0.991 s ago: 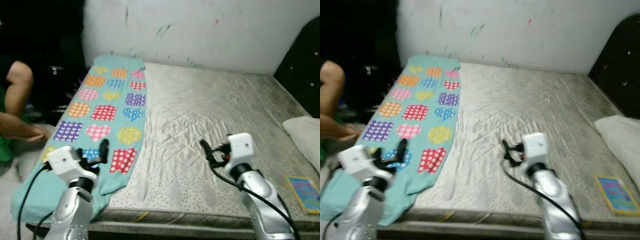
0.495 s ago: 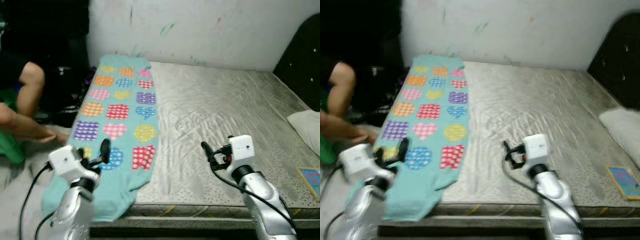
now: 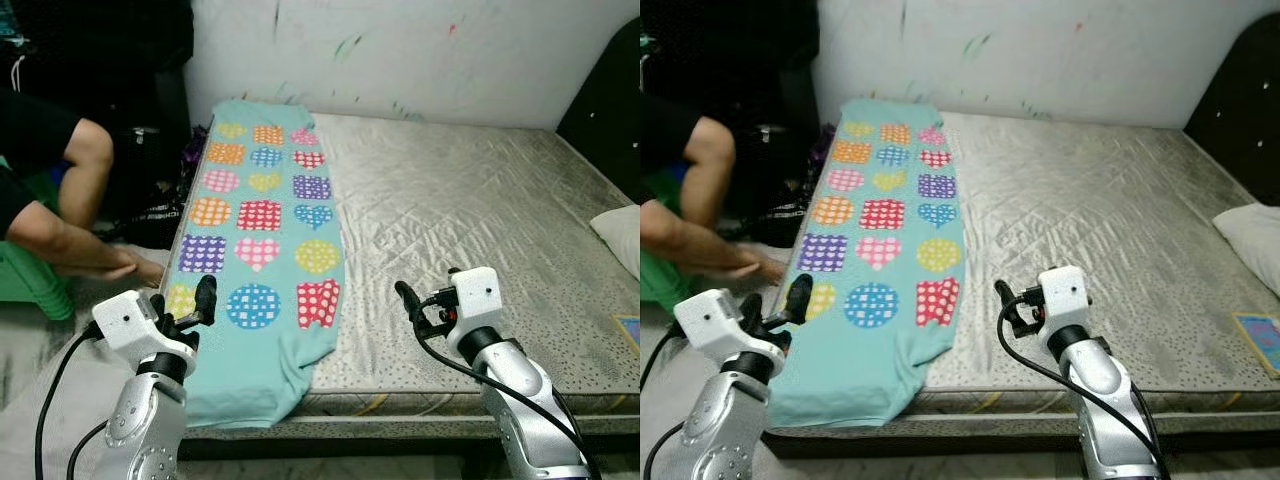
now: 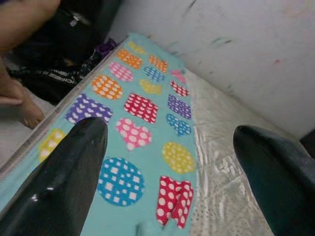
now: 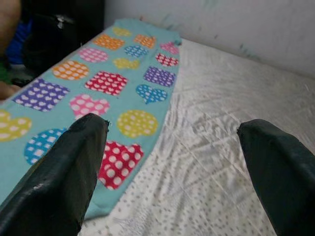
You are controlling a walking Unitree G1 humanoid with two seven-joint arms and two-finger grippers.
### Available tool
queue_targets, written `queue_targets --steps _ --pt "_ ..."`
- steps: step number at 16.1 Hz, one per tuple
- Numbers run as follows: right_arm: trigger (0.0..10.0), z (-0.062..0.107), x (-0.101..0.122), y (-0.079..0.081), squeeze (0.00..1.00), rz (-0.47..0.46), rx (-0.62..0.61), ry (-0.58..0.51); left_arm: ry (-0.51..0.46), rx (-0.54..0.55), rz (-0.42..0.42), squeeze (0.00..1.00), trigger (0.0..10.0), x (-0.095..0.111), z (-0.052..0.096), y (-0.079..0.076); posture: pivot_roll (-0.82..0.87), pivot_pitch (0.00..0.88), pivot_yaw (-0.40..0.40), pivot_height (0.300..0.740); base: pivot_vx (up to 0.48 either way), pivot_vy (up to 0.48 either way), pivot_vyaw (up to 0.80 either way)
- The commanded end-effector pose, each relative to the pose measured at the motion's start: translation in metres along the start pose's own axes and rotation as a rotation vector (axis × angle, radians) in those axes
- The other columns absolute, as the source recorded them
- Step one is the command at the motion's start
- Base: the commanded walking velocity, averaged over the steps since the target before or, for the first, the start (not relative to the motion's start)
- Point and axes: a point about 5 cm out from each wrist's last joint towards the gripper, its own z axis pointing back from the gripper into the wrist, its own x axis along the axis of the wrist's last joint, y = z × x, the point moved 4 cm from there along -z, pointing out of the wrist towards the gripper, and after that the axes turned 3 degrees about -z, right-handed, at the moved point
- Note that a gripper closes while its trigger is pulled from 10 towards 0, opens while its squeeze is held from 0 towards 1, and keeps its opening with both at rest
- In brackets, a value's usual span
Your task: Clean up the room
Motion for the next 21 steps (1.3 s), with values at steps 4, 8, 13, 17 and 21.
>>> queue_targets --steps 4,8,13,17,21 --pt "10.0 0.0018 0.0029 -0.0044 0.0 0.008 -0.005 -0.008 -0.02 -0.051 0.02 0.0 10.0 0.0025 0.0002 -0.012 -0.05 0.023 -0.078 0.74 0.0 0.0 0.0" --pt "10.0 0.0019 0.0026 -0.005 0.0 0.01 -0.006 -0.004 -0.026 -0.066 0.026 0.0 10.0 0.004 0.0007 -0.0139 -0.05 0.026 -0.077 0.74 0.252 0.0 0.0" --pt "10.0 0.0022 0.002 -0.0048 0.0 0.013 -0.004 -0.002 -0.028 -0.069 0.027 0.0 10.0 0.0044 0.0006 -0.0139 -0.05 0.027 -0.077 0.74 0.392 0.0 0.0" --pt "10.0 0.0019 0.0019 -0.0056 0.0 0.018 -0.002 -0.001 -0.024 -0.068 0.027 0.0 10.0 0.0033 0.0009 -0.0143 -0.05 0.024 -0.081 0.74 0.396 0.0 0.0" --pt "10.0 0.0011 0.0021 -0.0056 0.0 0.021 0.002 -0.001 -0.011 -0.051 0.022 0.0 10.0 0.0008 0.0005 -0.0124 -0.05 0.022 -0.084 0.74 0.233 0.0 0.0"
